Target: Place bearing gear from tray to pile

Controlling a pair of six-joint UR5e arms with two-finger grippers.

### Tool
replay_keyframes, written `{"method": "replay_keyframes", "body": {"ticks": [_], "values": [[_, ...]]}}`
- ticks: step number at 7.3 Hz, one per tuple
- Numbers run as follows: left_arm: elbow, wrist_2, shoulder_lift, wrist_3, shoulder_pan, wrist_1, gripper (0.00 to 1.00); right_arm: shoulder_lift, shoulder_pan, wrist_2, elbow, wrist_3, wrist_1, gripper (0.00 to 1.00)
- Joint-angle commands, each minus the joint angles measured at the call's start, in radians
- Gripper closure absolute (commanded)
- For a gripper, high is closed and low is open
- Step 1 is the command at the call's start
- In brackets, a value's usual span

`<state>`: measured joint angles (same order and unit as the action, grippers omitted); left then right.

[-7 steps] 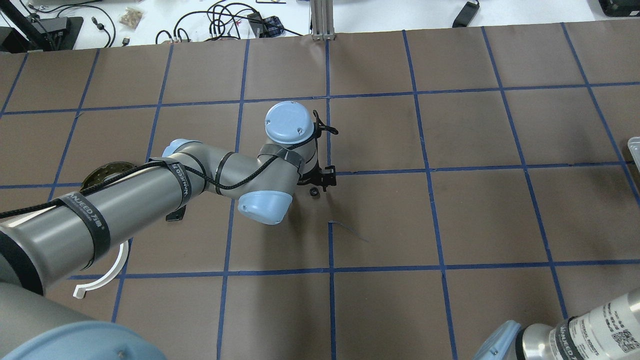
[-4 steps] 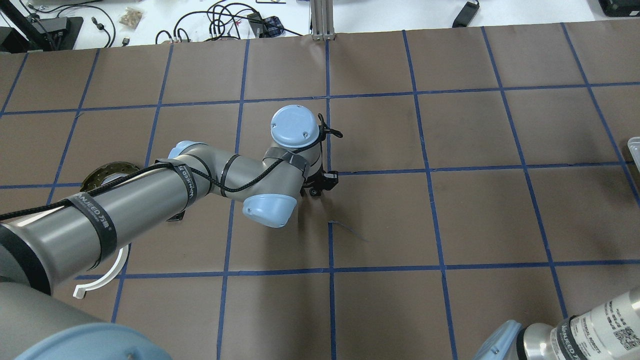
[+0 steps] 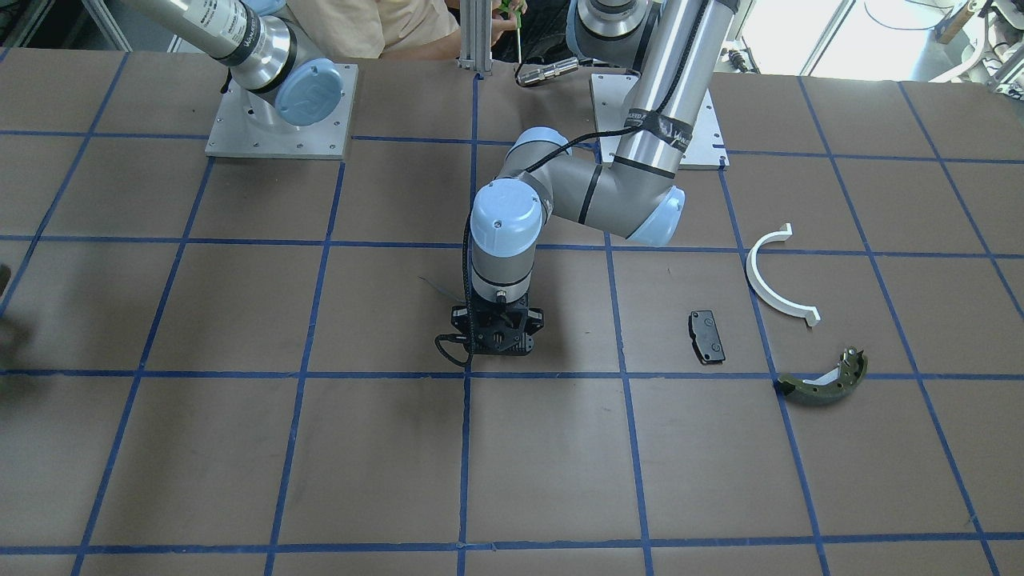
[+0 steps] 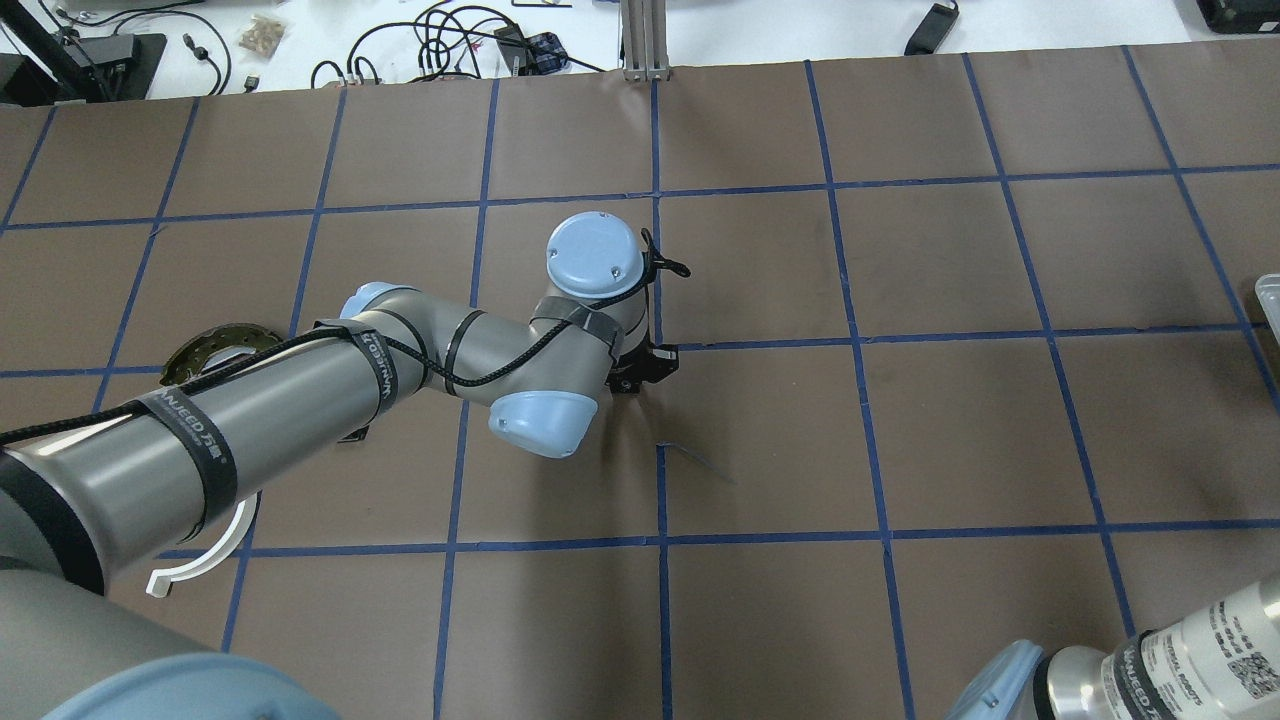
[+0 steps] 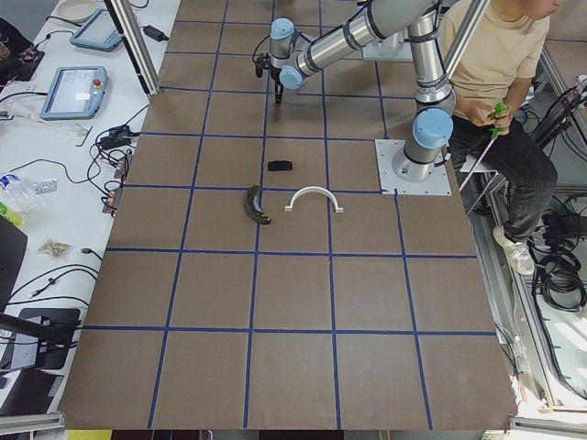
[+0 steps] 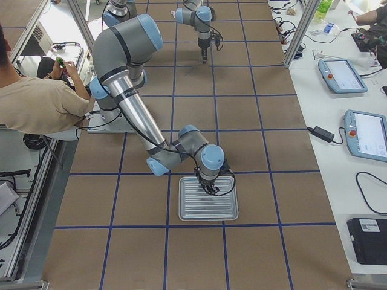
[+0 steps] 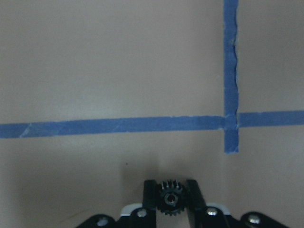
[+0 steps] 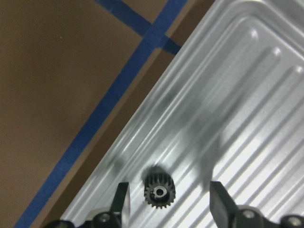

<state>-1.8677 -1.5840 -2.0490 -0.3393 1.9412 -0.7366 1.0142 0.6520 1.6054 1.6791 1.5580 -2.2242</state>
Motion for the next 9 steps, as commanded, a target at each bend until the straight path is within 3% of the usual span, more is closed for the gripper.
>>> {"method": "replay_keyframes", "body": {"ticks": [1,3,4,5,7,8,9], "values": [[0.004,-0.004,0.044,0.011,-0.008,-0.012,1.0,-0.002,0.0,0.001,0.001,-0.007,0.0,0.54],[-0.004,-0.001,0.105,0.045,-0.082,-0.085,1.0,0.001,0.0,0.002,0.001,-0.009,0.0,0.94],[-0.007,0.001,0.139,0.131,-0.152,-0.139,1.0,0.004,0.0,0.008,0.001,-0.009,0.001,1.0],[-0.007,0.001,0.174,0.239,-0.229,-0.206,1.0,0.01,0.0,0.066,-0.002,-0.01,0.005,1.0],[-0.024,-0.026,0.252,0.414,-0.368,-0.325,1.0,0.026,0.009,0.077,-0.053,-0.007,0.024,1.0],[-0.063,-0.122,0.286,0.487,-0.434,-0.322,1.0,0.055,0.029,0.067,-0.059,-0.012,0.041,1.0],[-0.123,-0.129,0.311,0.56,-0.531,-0.31,1.0,0.096,0.085,0.07,-0.059,-0.057,0.073,1.0]]}}
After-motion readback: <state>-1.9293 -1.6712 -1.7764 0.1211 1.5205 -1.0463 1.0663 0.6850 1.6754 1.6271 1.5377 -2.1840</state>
